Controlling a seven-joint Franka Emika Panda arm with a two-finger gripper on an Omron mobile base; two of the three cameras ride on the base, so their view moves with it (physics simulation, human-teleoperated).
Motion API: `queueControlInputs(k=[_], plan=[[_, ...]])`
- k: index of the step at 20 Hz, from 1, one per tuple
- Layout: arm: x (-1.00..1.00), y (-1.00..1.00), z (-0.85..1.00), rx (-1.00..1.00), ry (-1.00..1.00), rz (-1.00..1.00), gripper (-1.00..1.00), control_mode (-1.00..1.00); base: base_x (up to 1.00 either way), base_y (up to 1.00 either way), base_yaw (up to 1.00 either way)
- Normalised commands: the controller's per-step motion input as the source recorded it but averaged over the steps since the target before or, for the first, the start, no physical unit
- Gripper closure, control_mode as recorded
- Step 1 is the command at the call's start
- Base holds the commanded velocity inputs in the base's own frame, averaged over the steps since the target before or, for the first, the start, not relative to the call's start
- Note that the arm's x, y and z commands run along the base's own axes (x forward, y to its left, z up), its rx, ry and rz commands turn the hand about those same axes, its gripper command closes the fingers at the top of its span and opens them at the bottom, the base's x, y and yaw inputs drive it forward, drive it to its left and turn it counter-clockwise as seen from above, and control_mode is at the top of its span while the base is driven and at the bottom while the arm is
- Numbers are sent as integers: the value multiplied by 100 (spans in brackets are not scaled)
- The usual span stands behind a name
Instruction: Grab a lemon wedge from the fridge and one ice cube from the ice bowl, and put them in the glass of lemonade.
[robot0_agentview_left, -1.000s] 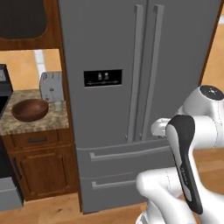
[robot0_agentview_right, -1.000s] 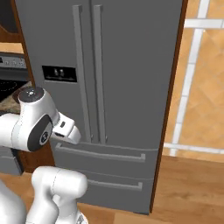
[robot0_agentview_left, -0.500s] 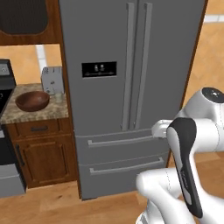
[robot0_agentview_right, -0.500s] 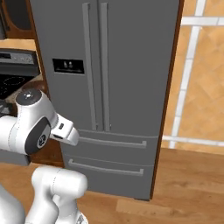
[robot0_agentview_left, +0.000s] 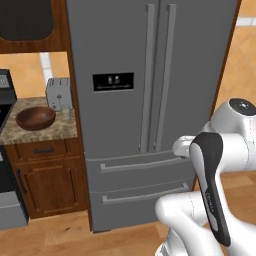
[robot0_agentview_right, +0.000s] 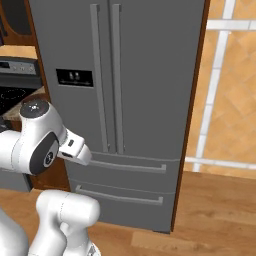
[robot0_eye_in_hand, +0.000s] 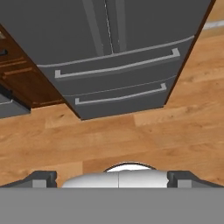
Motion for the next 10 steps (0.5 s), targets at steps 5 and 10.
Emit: queueControlInputs(k=[5, 10], plan=[[0, 0, 0, 0, 0, 0, -100, 100, -30, 0, 0], [0, 0, 0, 0, 0, 0, -100, 100, -3, 0, 0]])
